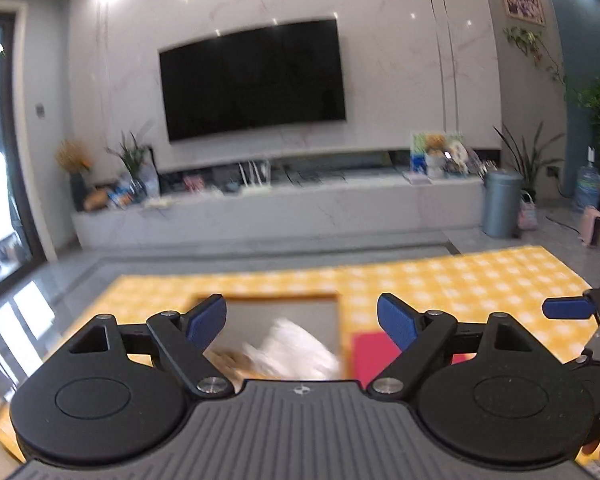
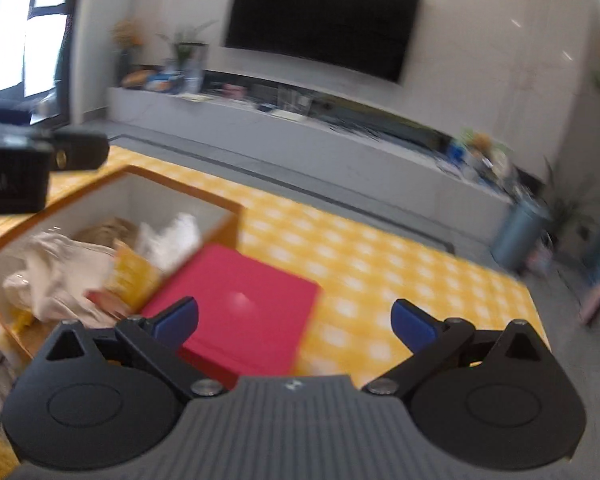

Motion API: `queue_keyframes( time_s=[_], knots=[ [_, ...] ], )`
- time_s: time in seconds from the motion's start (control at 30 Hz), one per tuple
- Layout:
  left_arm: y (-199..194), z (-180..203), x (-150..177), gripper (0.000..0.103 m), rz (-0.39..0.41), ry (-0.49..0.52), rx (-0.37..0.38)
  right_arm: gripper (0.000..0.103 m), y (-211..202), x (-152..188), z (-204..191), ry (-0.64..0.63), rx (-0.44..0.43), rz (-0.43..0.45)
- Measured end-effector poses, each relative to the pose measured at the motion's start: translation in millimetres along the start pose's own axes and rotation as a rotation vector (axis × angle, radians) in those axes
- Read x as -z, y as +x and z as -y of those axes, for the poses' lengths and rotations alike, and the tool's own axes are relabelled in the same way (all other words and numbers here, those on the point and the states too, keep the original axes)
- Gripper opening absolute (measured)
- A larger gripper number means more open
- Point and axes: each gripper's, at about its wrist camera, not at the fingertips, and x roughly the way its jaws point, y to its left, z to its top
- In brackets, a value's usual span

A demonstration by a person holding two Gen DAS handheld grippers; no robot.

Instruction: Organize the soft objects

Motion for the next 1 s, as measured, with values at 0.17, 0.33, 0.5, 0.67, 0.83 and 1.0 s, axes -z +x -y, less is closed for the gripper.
queue_keyframes(
  time_s=[0.17, 0.33, 0.5, 0.67, 0.83, 1.0],
  knots=[
    [12, 34, 28, 0.100, -0.060, 0.053, 0.048, 0.100, 2, 36, 31, 0.172, -0.031, -0.020],
    [23, 44, 48, 0.099, -0.101, 0.035, 0.071, 0.100, 14, 55, 41, 0.210, -0.057, -0.025],
    [31, 52, 58, 0.099, -0.126, 0.030, 0.053, 0.100, 23, 65, 33, 0.170, -0.026, -0.043],
    [32, 44, 63, 0.099, -0.140, -0.006, 0.060, 0.100, 26, 67, 28, 0.136, -0.021, -0.041],
    [30, 45, 65, 0.099, -0.126, -0.001, 0.045, 0.100, 29, 68, 25, 0.117, -0.026, -0.047],
    [27, 44, 66, 0.099, -0.127, -0.011, 0.040, 0.100, 28, 68, 23, 0.102, -0.021, -0.048]
  ],
)
